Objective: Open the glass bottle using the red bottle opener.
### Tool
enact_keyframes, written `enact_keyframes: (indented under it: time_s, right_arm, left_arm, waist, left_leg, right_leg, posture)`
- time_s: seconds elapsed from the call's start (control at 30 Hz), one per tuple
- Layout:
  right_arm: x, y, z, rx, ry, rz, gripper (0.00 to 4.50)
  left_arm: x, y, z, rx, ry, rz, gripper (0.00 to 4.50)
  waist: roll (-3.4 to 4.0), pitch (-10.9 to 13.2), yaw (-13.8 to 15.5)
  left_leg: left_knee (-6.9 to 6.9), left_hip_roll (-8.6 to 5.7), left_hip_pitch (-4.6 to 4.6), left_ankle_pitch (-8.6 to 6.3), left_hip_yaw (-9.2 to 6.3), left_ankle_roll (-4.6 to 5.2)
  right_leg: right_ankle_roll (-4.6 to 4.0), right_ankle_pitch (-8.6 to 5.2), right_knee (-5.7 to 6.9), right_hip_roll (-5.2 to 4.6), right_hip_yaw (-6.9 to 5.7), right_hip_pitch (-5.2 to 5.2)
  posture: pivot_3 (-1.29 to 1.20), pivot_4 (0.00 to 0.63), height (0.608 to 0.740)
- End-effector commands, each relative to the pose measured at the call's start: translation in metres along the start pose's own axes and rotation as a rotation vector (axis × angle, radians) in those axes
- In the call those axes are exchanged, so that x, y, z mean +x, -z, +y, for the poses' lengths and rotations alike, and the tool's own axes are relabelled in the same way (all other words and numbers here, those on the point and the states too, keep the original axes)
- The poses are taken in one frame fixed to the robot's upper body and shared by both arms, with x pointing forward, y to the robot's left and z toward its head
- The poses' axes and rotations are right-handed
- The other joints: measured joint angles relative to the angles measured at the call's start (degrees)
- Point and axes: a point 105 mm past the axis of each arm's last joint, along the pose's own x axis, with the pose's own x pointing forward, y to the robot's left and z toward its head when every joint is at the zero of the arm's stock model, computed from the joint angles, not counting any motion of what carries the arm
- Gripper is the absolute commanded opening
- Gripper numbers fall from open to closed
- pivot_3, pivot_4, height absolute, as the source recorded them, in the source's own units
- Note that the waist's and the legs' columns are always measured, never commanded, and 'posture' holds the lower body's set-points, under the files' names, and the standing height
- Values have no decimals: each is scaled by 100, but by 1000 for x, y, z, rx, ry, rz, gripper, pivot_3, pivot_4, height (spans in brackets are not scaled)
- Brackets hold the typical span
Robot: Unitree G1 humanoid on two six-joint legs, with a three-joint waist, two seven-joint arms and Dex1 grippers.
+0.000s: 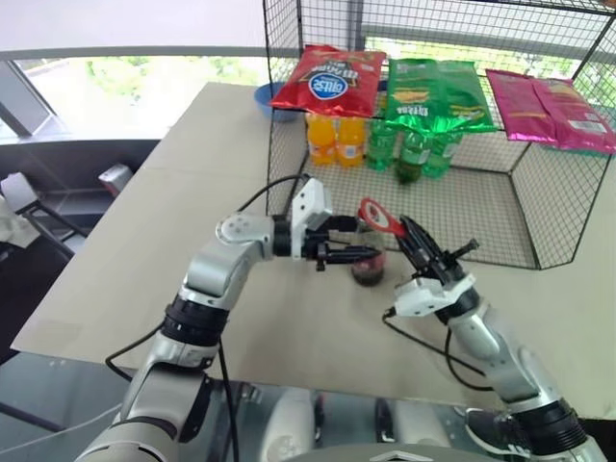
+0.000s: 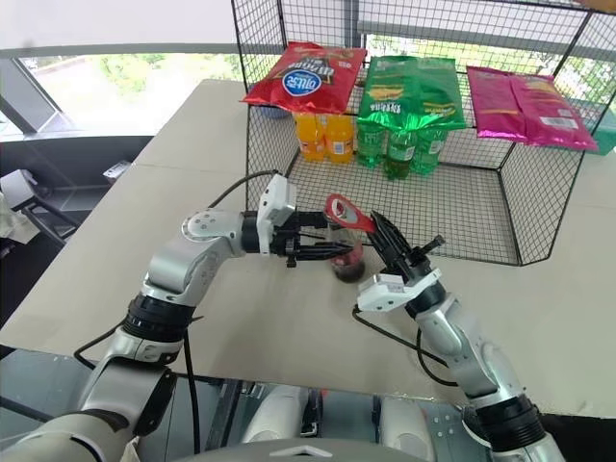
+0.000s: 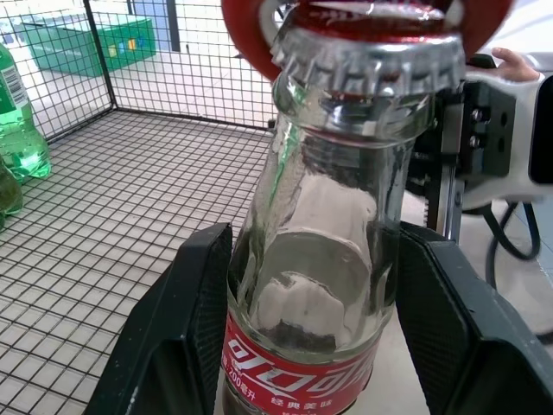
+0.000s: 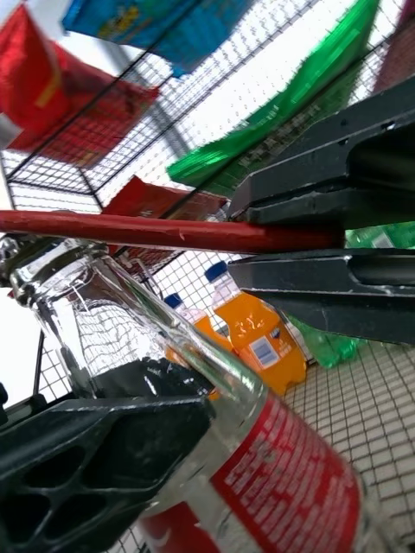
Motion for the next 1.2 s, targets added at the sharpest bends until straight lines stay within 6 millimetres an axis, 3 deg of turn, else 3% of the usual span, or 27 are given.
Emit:
enact_keyframes:
  time_s: [0.03, 0.37, 0.6, 0.7, 0.97, 1.2]
  right_arm:
    - [-14, 5, 22, -91, -282, -11, 0]
    - [8, 16, -46, -297, -396, -94, 0]
    - [25, 10, -74, -346, -385, -147, 0]
    - [29, 8, -78, -339, -370, -157, 0]
    - [41, -8, -107, -127, -164, -119, 0]
    - [28, -5, -115, 76, -60, 4, 0]
  left_arm:
    - [7, -17, 0, 63, 21, -43, 2132]
    - [12, -10, 0, 61, 26, -44, 2132]
    - [14, -10, -1, 66, 26, -59, 2132]
    - [15, -11, -2, 68, 26, -63, 2132]
    - [13, -13, -3, 75, 22, -71, 2132]
    - [12, -14, -3, 77, 15, -74, 2132]
  waist:
    - [-1, -1, -2]
    - [-4, 4, -6]
    - [-5, 7, 1]
    - [-6, 9, 5]
    - [-5, 13, 2]
    - [-5, 14, 6]
  left_leg:
    - [0, 0, 1, 0, 2, 0]
    - [-5, 0, 1, -2, 2, 3]
    - [-13, 1, -10, -2, 1, 3]
    - [-14, 1, -14, -2, 3, 3]
    - [-16, 2, -22, -2, 5, 3]
    - [-16, 2, -31, -2, 3, 3]
  right_leg:
    - [0, 0, -1, 0, 1, 0]
    - [0, 0, -8, 1, 0, 0]
    - [-1, 1, -20, 1, -2, -4]
    - [-1, 1, -26, 0, -1, -4]
    - [0, 2, -29, 1, -1, -12]
    - [0, 2, -33, -3, -6, -15]
  posture:
    - [0, 150, 740]
    - [0, 150, 740]
    - [0, 150, 740]
    - [0, 150, 740]
    - [0, 150, 740]
    - [0, 150, 740]
